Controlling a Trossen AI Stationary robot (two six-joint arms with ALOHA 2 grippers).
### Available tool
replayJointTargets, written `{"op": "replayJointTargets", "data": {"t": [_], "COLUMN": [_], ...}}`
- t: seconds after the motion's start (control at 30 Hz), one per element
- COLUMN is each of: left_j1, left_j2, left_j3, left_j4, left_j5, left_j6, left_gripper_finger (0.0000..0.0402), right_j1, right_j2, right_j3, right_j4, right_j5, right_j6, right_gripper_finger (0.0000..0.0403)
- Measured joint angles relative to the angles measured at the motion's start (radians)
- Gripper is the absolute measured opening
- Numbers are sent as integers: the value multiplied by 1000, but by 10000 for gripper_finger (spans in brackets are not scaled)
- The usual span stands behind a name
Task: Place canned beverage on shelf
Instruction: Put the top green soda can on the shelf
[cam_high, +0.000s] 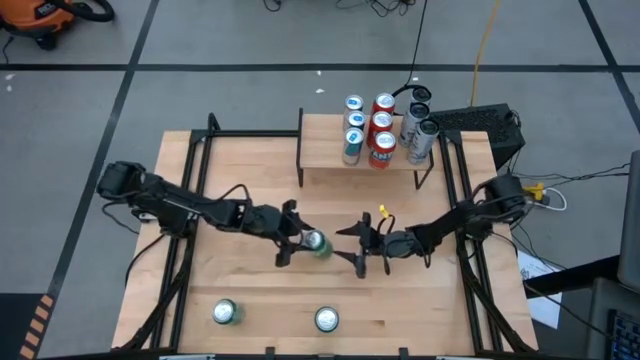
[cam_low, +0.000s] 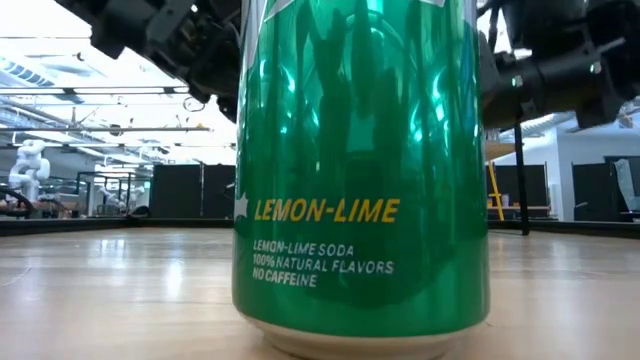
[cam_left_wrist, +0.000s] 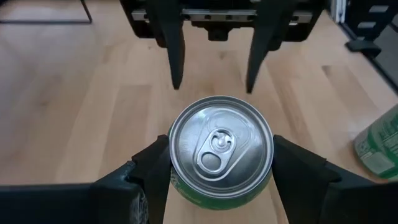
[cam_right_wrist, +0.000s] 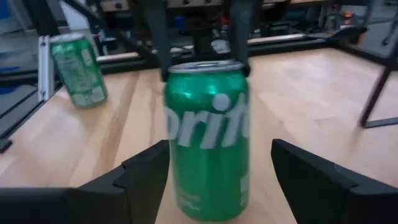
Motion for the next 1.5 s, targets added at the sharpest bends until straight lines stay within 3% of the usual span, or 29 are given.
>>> {"op": "replayJointTargets", "data": {"t": [0.23, 0.37, 0.5, 0.63, 0.9, 0.97, 1.17, 1.5], "left_j1": [25, 24, 23, 22, 22, 21, 34, 33], "left_j2": [63, 81, 80, 80, 79, 79, 38, 88], "left_j3": [35, 35, 35, 35, 35, 35, 38, 34], "left_j4": [28, 64, 63, 61, 61, 65, 48, 63], "left_j5": [36, 55, 54, 52, 44, 39, 25, -18], "left_j6": [32, 46, 46, 46, 24, 7, 43, 47], "left_gripper_finger": [224, 224, 224, 224, 246, 264, 315, 325], "right_j1": [-14, -35, -59, -70, -69, -67, -52, -30], "right_j2": [150, 213, 250, 255, 255, 256, 251, 178], "right_j3": [79, 155, 205, 230, 230, 230, 227, 226], "right_j4": [71, 37, -40, -78, -76, -68, -4, -1], "right_j5": [-41, -47, -47, -47, -50, -33, 171, 143], "right_j6": [16, 24, 53, 75, 61, 42, -23, -60], "right_gripper_finger": [335, 377, 392, 378, 284, 284, 287, 294]}}
